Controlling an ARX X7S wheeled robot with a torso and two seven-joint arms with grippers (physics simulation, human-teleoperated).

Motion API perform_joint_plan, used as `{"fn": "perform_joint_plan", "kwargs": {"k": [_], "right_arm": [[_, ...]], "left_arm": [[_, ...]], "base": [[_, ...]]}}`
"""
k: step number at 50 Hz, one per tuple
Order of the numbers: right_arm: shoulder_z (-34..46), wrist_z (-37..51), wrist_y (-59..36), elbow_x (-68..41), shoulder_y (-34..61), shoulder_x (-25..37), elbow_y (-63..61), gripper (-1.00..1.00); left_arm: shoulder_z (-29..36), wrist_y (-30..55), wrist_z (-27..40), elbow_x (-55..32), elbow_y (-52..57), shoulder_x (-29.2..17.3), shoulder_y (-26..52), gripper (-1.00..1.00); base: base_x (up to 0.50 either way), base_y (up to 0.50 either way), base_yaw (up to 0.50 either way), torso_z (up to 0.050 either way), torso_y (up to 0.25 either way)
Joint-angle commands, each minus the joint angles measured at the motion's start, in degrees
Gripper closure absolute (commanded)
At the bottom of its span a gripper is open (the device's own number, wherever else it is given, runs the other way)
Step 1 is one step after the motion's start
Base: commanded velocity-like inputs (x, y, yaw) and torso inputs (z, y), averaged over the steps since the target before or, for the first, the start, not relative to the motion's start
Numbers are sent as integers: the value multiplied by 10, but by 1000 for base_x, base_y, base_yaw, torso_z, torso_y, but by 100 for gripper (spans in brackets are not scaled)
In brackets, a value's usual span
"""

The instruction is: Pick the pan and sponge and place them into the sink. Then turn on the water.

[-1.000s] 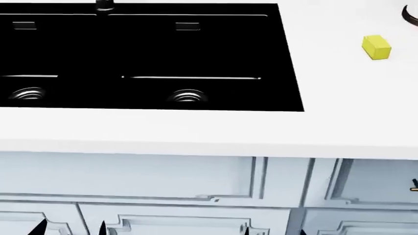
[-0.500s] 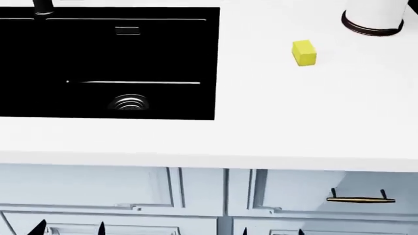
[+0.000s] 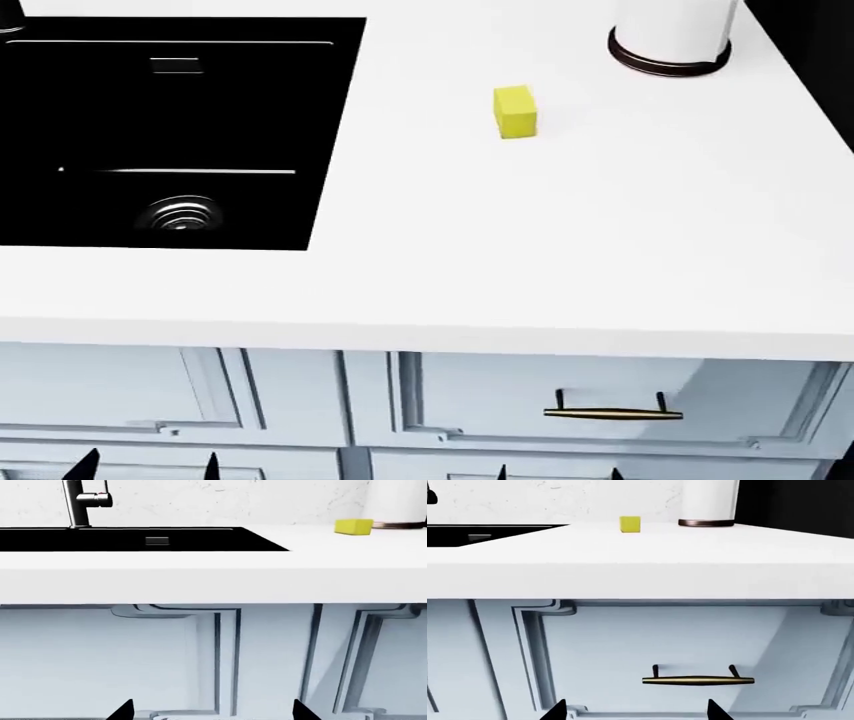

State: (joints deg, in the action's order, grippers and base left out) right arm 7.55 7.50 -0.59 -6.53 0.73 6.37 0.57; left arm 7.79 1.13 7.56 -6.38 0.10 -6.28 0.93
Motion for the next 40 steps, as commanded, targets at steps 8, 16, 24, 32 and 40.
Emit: {"fn": "perform_joint_plan", "kwargs": {"k": [8, 16, 24, 32, 40], "right_arm": [[10, 11, 6, -10, 0, 8, 0, -100], [14, 16, 6, -12, 1, 10, 2, -100], [18, 20, 3, -15, 3, 13, 3, -100], [21, 24, 1, -18, 3, 16, 3, -100], [24, 27, 2, -21, 4, 19, 3, -100]], "left_arm": [[7, -4, 7, -14, 5, -12, -6, -100], [12, -6, 13, -17, -1, -10, 1, -100], [14, -14, 14, -20, 0, -17, -3, -100], [16, -15, 18, -23, 0, -21, -2, -100], [21, -15, 24, -21, -1, -22, 1, -100]], "base": [[0, 0, 0, 0, 0], [0, 0, 0, 0, 0], [0, 0, 0, 27, 0], [0, 0, 0, 50, 0], [0, 0, 0, 50, 0]]}}
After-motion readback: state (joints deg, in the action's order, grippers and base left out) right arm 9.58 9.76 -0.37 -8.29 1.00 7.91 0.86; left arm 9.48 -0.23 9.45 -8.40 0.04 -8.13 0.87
